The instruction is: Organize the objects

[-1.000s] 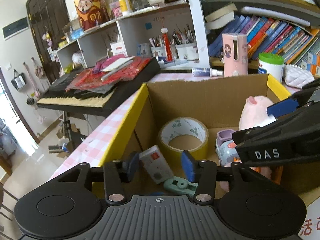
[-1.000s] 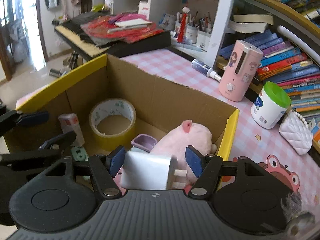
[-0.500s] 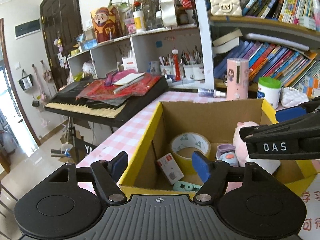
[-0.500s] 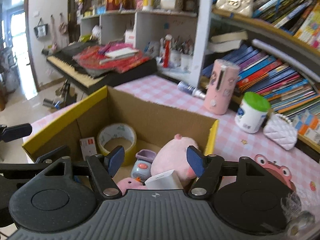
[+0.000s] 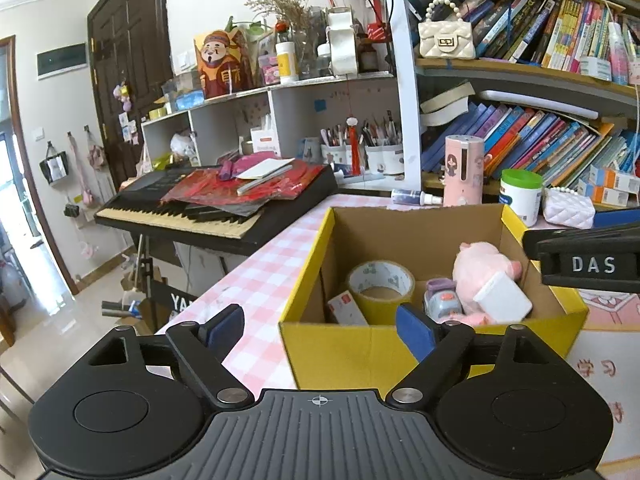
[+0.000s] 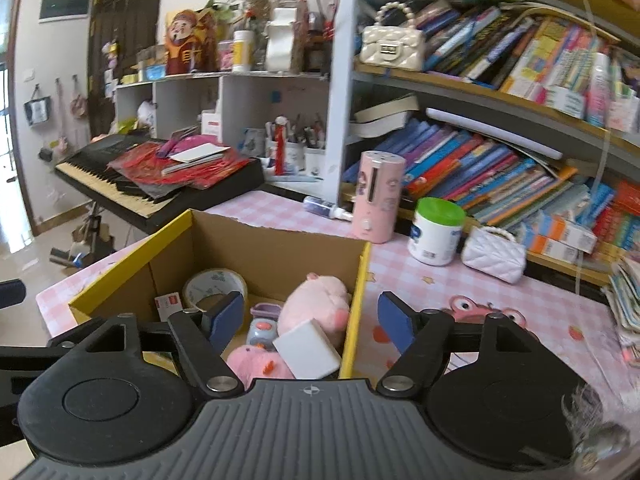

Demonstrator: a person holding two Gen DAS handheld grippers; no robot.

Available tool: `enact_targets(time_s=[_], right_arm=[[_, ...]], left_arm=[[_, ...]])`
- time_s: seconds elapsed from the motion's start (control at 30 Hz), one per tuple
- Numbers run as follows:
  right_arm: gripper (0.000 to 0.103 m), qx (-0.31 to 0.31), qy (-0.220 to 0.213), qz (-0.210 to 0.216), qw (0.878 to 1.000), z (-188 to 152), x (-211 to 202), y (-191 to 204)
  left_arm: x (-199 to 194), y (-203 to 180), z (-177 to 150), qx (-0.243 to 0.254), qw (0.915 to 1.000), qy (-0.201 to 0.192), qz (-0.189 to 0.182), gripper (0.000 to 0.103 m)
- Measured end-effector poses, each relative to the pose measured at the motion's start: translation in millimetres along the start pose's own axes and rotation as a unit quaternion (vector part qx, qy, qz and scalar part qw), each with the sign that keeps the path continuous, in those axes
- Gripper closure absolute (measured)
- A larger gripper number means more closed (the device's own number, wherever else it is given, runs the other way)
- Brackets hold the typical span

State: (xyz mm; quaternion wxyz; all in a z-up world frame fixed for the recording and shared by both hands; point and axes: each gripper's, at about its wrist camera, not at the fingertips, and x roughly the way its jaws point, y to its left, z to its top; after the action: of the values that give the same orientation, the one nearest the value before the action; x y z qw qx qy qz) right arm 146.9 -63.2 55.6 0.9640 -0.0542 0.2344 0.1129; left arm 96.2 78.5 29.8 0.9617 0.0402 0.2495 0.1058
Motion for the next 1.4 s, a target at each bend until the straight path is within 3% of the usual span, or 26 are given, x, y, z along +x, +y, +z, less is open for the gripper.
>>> enact_targets(time_s=[0.43, 0.87, 1.4], right_arm=[[0.023, 0.019, 0.018, -0.076, 0.997, -48.7, -55.5, 19.4], [0.0, 0.038, 0.054, -0.147, 0.987, -92.0, -92.9, 21.6], [0.0, 0.091, 0.091, -0.205, 0.97, -126.7, -131.6, 0.6]], left_arm=[[-40.7, 17.2, -36.0, 0.001, 0.9998, 0.019, -0.002, 0.012], [-71.9, 9.4, -62.7, 0.015, 0.9992, 0.035, -0.011, 0.004], [-91.8, -19.5, -75.2, 0.058, 0.9944, 0.041, -0.079, 0.001]])
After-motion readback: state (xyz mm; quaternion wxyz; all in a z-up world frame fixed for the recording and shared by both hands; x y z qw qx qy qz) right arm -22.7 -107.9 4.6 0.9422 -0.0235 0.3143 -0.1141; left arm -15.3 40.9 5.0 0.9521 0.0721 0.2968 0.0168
